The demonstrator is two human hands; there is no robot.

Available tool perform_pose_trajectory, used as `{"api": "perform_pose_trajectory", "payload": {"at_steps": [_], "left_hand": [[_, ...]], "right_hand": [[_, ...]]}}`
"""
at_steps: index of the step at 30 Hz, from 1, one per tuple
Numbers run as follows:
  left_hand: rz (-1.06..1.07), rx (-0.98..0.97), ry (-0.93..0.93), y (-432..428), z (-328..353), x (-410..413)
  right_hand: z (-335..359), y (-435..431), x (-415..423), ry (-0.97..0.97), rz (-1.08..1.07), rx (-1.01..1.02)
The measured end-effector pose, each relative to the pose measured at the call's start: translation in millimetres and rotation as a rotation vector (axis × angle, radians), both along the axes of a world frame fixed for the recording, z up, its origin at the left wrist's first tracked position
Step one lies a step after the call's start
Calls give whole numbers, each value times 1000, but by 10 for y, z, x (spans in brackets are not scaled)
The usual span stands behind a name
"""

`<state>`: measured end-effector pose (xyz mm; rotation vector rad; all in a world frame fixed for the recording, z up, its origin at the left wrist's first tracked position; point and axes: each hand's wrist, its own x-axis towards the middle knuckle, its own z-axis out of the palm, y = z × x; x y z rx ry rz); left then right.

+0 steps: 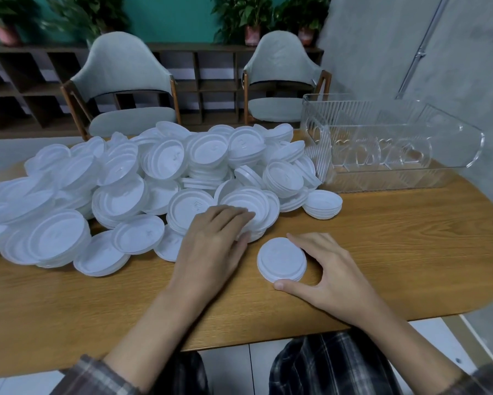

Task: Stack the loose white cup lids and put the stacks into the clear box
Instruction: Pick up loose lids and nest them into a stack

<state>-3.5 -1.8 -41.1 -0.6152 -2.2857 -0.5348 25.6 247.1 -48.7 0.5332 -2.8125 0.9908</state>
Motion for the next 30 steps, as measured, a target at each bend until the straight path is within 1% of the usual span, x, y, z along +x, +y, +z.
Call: {"api": "perform_pose_trajectory", "payload": {"at_steps": [3, 6, 8, 12, 13, 16, 17, 19, 22, 25, 27, 30], "left_hand": [[-11, -64, -7, -28, -61, -33], [-34, -21, -13, -17, -80, 13], [-73, 52, -23, 0, -57, 61], [-202, 312, -81, 50, 67, 239], [-220, 407, -145, 75, 97, 288], [-301, 727, -434, 150, 151, 399], [-342, 796, -523, 166, 155, 419], [-421, 864, -692, 163, 142, 422], [-503, 901, -852, 144, 143, 388], [-470, 885, -903, 164, 121, 374], [-390, 828, -862, 184, 86, 374], [-220, 600, -675, 206, 45, 386]], "right_hand": [[7, -3, 1, -1, -1, 17], [16, -14, 1, -2, 0, 12], [12, -17, 8, 18, -5, 17], [8, -21, 20, 37, -6, 22], [4, -21, 21, 38, -3, 21], [-5, -18, 26, 48, -2, 6], [-6, -15, 27, 48, -2, 2], [-8, -7, 16, 45, -1, 11], [-8, -5, -3, 37, -12, 29], [-17, -2, -1, 38, -3, 21], [-13, -5, 8, 38, -3, 15], [-11, -10, 14, 40, -14, 11]]}}
